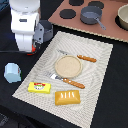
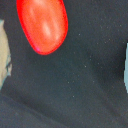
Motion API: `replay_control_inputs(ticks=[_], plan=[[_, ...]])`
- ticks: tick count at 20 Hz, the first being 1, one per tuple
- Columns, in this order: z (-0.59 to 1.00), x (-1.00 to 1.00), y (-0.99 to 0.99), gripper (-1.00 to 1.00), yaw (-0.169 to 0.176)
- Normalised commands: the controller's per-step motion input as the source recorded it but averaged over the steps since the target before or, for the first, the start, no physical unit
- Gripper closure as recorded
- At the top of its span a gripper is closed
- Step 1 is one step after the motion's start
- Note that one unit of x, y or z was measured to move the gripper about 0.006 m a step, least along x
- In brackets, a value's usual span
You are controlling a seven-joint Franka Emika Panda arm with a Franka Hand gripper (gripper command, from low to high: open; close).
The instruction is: Interact with the objects in diverse but meaningful ways.
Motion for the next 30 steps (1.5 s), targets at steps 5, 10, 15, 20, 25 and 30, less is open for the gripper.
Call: replay_control_inputs(ticks=[5, 10, 15, 20, 25, 30], plan=[[-0.2, -0.49, 0.28, -1.0, 0.056], [-0.24, -0.35, 0.37, -1.0, 0.05], [-0.33, -0.12, 0.26, -1.0, 0.038], [-0.46, -0.1, 0.09, -1.0, 0.031], [-0.49, -0.16, 0.01, -1.0, 0.031], [-0.45, -0.29, 0.02, -1.0, 0.047]])
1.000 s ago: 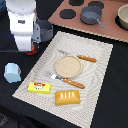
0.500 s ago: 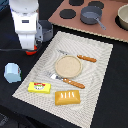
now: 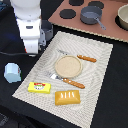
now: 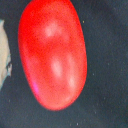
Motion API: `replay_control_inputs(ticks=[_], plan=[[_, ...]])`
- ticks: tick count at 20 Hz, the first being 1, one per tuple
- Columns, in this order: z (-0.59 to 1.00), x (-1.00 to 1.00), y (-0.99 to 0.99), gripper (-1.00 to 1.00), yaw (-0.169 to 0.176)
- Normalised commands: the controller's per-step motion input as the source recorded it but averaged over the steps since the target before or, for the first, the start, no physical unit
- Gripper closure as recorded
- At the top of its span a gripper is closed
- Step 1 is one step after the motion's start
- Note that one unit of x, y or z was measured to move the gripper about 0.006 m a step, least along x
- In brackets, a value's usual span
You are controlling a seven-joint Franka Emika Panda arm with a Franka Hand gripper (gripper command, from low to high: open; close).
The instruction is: Interact with the objects in diverse but meaningful ways.
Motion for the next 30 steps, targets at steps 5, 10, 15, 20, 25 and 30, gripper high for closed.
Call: replay_control_inputs(ticks=[5, 10, 15, 20, 25, 30], plan=[[-0.4, -0.3, 0.02, -1.0, 0.046], [-0.32, -0.29, 0.0, -1.0, 0.042], [-0.29, -0.26, 0.01, 1.0, 0.042], [-0.32, -0.19, 0.08, 1.0, 0.038], [-0.32, -0.15, 0.11, 1.0, 0.034], [-0.3, -0.16, 0.06, 1.0, 0.029]])
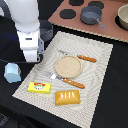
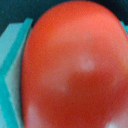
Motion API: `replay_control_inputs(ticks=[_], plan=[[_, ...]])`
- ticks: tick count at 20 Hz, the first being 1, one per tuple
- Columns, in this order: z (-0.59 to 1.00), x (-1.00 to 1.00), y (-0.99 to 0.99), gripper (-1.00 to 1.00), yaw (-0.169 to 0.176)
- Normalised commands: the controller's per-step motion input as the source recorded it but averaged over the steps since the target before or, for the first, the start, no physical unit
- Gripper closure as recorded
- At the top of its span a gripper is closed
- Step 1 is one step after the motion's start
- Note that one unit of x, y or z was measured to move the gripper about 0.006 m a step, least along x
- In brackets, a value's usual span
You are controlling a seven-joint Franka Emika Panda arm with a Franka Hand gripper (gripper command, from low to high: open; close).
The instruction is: Interact with the objects in diverse but meaningful ways.
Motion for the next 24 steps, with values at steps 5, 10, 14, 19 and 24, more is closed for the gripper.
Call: replay_control_inputs(ticks=[5, 10, 14, 19, 24], plan=[[0.63, 0.08, 0.03, 1.0, -0.009], [1.0, 0.57, 0.06, 1.0, -0.014], [0.95, 0.85, 0.17, 1.0, 0.0], [0.7, 0.96, 0.17, 1.0, 0.0], [0.04, 0.91, 0.0, 1.0, -0.024]])
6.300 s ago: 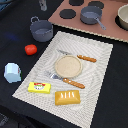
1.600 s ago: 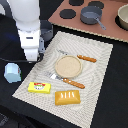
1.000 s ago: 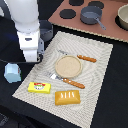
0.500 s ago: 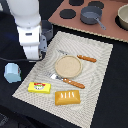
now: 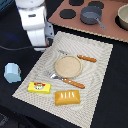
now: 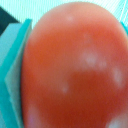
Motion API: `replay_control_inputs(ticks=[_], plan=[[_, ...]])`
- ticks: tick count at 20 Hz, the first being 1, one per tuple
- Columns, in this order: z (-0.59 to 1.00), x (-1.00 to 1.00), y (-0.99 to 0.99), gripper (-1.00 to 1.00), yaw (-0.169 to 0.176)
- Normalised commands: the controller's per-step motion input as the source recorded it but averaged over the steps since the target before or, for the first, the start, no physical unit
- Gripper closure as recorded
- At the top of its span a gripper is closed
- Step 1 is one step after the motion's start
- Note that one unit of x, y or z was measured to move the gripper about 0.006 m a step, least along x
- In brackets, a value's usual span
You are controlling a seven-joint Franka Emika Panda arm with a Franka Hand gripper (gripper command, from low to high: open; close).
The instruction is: Interact with the objects in diverse but meaningful ways.
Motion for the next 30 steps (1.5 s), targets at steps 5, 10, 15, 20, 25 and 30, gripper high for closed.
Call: replay_control_inputs(ticks=[5, 10, 15, 20, 25, 30], plan=[[0.0, 0.93, 0.0, 1.0, -0.027], [0.0, 0.93, 0.0, 1.0, -0.031], [0.0, 0.91, 0.02, 1.0, -0.037], [0.0, 0.84, 0.0, 1.0, -0.069], [0.0, 0.84, 0.0, 1.0, -0.078], [0.0, 0.81, 0.0, 1.0, -0.083]])
